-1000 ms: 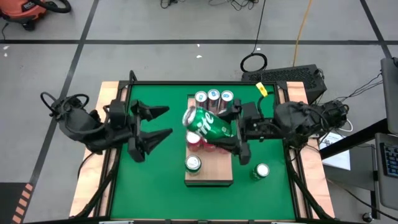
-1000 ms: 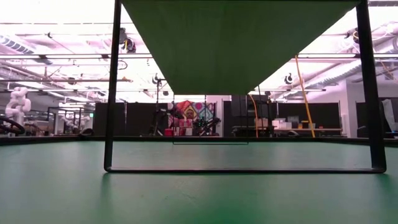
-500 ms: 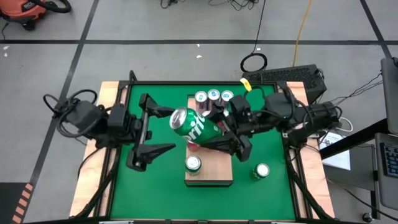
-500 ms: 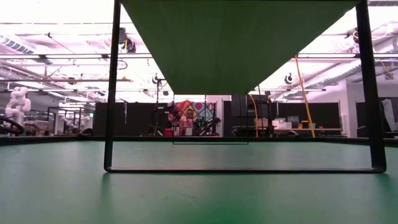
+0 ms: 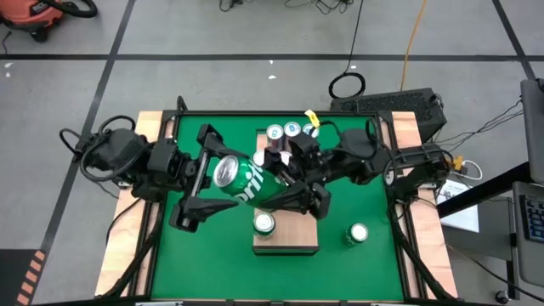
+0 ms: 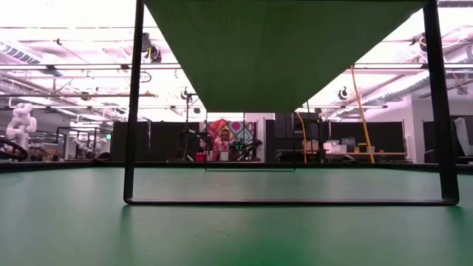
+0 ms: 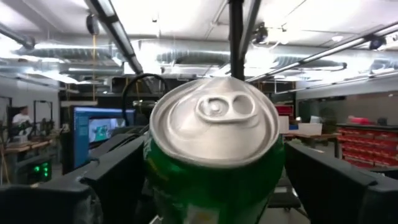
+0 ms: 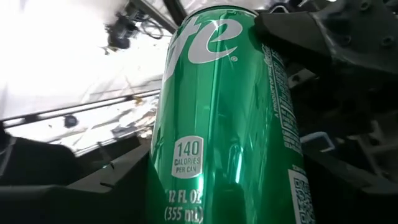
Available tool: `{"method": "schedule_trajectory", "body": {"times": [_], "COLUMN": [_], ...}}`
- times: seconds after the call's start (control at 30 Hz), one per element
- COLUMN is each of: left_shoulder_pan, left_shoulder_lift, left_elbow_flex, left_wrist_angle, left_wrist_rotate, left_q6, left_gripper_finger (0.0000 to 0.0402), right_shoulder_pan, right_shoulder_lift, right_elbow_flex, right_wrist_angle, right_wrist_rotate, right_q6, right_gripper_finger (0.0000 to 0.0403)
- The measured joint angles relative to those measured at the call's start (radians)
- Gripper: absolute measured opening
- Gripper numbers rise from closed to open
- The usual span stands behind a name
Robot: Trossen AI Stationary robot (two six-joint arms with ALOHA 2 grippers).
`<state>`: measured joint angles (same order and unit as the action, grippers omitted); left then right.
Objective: Place canned beverage on shelf
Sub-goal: Put the green soda can on the shelf aligned with the other green soda can
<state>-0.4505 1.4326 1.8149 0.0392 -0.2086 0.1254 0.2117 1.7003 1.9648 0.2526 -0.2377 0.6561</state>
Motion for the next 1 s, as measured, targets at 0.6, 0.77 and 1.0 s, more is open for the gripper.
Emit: {"method": "schedule_trajectory", "body": {"times": [0.6,0.77,1.0], "left_shoulder_pan": [0.001,0.0,-0.003], "left_shoulder_lift": [-0.001,-0.001,-0.001], "left_elbow_flex": [0.0,0.0,-0.001], "left_wrist_angle": [-0.007,-0.01,-0.07], "left_wrist_rotate": [0.019,0.002,-0.089], "left_q6": [0.013,0.011,-0.028], "left_gripper_finger": [0.0276,0.0274,0.0274], "right_shoulder_pan": [-0.025,-0.026,-0.027], "right_shoulder_lift": [-0.001,-0.019,-0.081], "right_elbow_flex": [0.003,0.003,0.003], "right_wrist_angle": [-0.02,-0.084,-0.25], "right_wrist_rotate": [-0.032,-0.019,0.076], "right_q6": [0.03,0.033,-0.052], "right_gripper_finger": [0.0331,0.0358,0.0374]}}
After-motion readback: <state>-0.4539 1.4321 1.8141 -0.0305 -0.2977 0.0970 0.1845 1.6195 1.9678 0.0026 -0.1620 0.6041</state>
